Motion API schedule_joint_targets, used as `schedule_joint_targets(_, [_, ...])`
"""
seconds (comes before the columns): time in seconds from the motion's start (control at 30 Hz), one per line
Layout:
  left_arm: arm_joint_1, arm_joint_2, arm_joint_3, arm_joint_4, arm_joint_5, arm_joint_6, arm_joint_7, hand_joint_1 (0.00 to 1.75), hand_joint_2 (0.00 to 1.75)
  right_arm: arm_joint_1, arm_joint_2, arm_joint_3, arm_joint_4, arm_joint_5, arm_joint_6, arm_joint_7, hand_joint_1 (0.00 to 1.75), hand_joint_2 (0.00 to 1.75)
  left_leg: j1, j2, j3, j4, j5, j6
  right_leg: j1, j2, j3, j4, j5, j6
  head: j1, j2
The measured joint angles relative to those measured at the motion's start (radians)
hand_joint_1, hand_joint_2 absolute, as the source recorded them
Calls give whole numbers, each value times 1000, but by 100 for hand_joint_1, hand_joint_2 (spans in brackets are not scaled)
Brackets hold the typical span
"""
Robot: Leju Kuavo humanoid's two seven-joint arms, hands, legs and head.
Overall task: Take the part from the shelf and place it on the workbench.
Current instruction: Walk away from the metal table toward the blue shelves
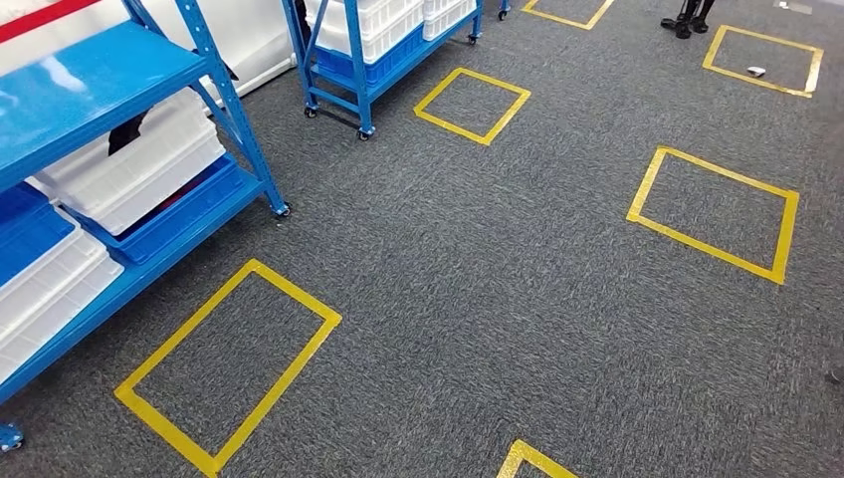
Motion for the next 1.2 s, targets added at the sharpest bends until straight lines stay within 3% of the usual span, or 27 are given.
schedule_joint_targets(0.03, [3,-1,1,0,0,-1,1,0,0,-2,-1,0,0,0,0,-2,0,0,3,-10,2,-5,4,4,-2,0,1,2,-2,6,0,0])
schedule_joint_targets(0.1, [5,-5,4,-1,0,-4,0,0,0,-3,0,1,0,0,0,-10,0,0,10,-29,7,-18,16,13,-6,44,-9,34,-28,17,0,0])
schedule_joint_targets(0.17, [2,-10,10,-1,0,-7,-5,0,0,0,-1,1,0,0,1,-19,0,0,13,-48,6,-23,22,17,-12,100,-56,139,-91,25,0,0])
schedule_joint_targets(0.23, [-1,-13,17,-2,0,-9,-12,0,0,5,-2,1,0,1,3,-27,0,0,13,-71,1,-21,25,18,-16,113,-112,256,-136,30,0,0])
schedule_joint_targets(0.27, [0,-14,20,-2,0,-10,-16,0,0,6,-3,1,0,2,4,-31,0,0,14,-83,0,-19,26,16,-19,114,-120,273,-131,32,0,0])
schedule_joint_targets(0.3, [0,-16,22,-3,0,-11,-19,0,0,6,-4,1,0,4,7,-34,0,0,15,-96,-1,-15,25,14,-22,116,-110,251,-106,35,0,0])
schedule_joint_targets(0.33, [1,-18,26,-3,0,-12,-21,0,0,6,-5,1,0,6,10,-37,0,0,17,-109,-2,-11,24,11,-26,124,-83,193,-68,37,0,0])
schedule_joint_targets(0.4, [-1,-21,35,-4,0,-12,-25,0,0,6,-7,2,0,10,15,-40,0,0,19,-133,-8,2,20,0,-34,165,-25,71,-18,40,0,0])
schedule_joint_targets(0.47, [-3,-22,42,-5,0,-13,-28,0,0,5,-8,2,0,12,15,-41,0,0,19,-152,-18,10,19,-14,-34,187,-5,24,-11,33,0,0])
schedule_joint_targets(0.53, [1,-22,45,-5,0,-13,-29,0,0,2,-9,2,0,13,15,-41,0,0,21,-168,-26,9,23,-27,-31,166,-7,21,-7,18,0,0])
schedule_joint_targets(0.6, [4,-24,47,-5,0,-13,-29,0,0,2,-9,3,0,13,15,-41,0,0,22,-141,-43,39,3,-36,-30,142,-7,14,-2,2,0,0])
schedule_joint_targets(0.67, [1,-25,49,-5,0,-13,-30,0,0,4,-9,3,0,13,15,-41,0,0,21,-84,-93,149,-62,-40,-26,115,-9,11,0,-9,0,0])
schedule_joint_targets(0.73, [-1,-26,51,-5,0,-12,-30,0,0,8,-9,3,0,15,16,-43,0,0,21,-60,-150,280,-120,-43,-18,86,-11,12,-1,-12,0,0])
schedule_joint_targets(0.77, [1,-26,53,-5,0,-11,-31,0,0,8,-10,3,0,16,18,-45,0,0,21,-57,-160,308,-124,-42,-15,72,-11,12,-2,-14,0,0])
schedule_joint_targets(0.8, [3,-26,57,-5,0,-9,-33,0,0,7,-10,5,0,19,20,-46,0,0,21,-55,-148,292,-108,-39,-13,60,-10,12,-3,-15,0,0])
schedule_joint_targets(0.83, [5,-26,62,-5,0,-6,-35,0,0,6,-10,6,0,22,23,-48,0,0,19,-48,-116,237,-77,-34,-10,47,-8,12,-4,-15,0,0])
schedule_joint_targets(0.9, [4,-25,75,-5,0,-2,-40,0,0,4,-10,12,0,29,30,-49,0,0,9,-4,-37,89,-19,-16,-5,24,-2,13,-8,-13,0,0])
schedule_joint_targets(0.93, [3,-24,81,-5,0,-2,-42,0,0,3,-10,15,0,32,32,-50,0,0,2,17,-13,41,-6,-8,-4,13,0,13,-10,-10,0,0])
schedule_joint_targets(0.97, [2,-24,87,-5,0,-1,-44,0,0,1,-10,18,0,34,33,-50,0,0,-4,30,-3,17,-3,-2,-4,4,1,13,-11,-6,0,0])
schedule_joint_targets(1.03, [4,-23,97,-5,0,-1,-47,0,0,-4,-10,23,0,37,33,-50,0,0,-7,14,-4,7,1,5,-5,-17,6,11,-12,3,0,0])
schedule_joint_targets(1.07, [7,-22,101,-6,0,-1,-48,0,0,-6,-11,25,0,38,33,-49,0,0,-4,2,0,-1,6,8,-6,-15,8,12,-15,9,0,0])
schedule_joint_targets(1.1, [9,-22,104,-6,0,-1,-48,0,0,-8,-11,27,0,38,33,-49,0,0,0,-10,4,-10,13,11,-8,4,5,25,-25,15,0,0])
schedule_joint_targets(1.13, [8,-23,107,-6,0,-1,-48,0,0,-8,-12,28,0,38,33,-49,0,0,4,-21,7,-17,20,14,-10,34,-8,56,-47,22,0,0])
schedule_joint_targets(1.2, [4,-24,113,-6,0,-3,-49,0,0,-5,-15,28,0,38,34,-49,0,0,7,-45,6,-21,27,18,-17,96,-67,176,-108,30,0,0])
